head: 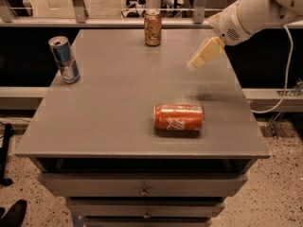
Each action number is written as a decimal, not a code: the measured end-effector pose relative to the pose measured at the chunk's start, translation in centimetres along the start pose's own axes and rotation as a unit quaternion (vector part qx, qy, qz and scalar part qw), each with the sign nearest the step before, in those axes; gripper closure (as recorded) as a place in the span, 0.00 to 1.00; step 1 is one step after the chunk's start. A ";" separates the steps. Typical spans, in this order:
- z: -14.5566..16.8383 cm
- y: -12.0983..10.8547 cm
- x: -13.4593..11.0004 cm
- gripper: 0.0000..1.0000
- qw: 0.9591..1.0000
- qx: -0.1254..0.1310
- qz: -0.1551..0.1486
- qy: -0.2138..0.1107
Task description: Knock orange can over
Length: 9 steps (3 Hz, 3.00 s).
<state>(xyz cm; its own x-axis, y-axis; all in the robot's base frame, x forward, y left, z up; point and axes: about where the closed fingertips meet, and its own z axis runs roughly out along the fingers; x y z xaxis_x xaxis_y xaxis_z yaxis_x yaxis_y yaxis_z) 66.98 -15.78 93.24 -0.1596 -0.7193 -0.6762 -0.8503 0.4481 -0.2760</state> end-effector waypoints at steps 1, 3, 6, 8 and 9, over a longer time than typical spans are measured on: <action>2.4 -2.0 -0.2 0.00 0.999 0.011 0.028 -0.040; 7.8 -7.3 -2.4 0.00 0.981 0.036 0.090 -0.167; 14.7 -10.1 -7.9 0.00 0.966 0.060 0.112 -0.223; 20.0 -12.7 -9.3 0.09 0.955 0.079 0.140 -0.248; 20.3 -13.7 -9.2 0.40 0.953 0.093 0.142 -0.250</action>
Offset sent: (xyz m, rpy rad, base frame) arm 0.1093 0.0162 -0.0173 0.3997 -0.1193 -0.1024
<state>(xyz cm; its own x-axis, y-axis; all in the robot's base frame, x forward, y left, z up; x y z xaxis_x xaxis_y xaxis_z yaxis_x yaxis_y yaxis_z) 90.27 -4.56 89.41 -0.0723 -0.2326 -0.9699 -0.6974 0.7070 -0.1176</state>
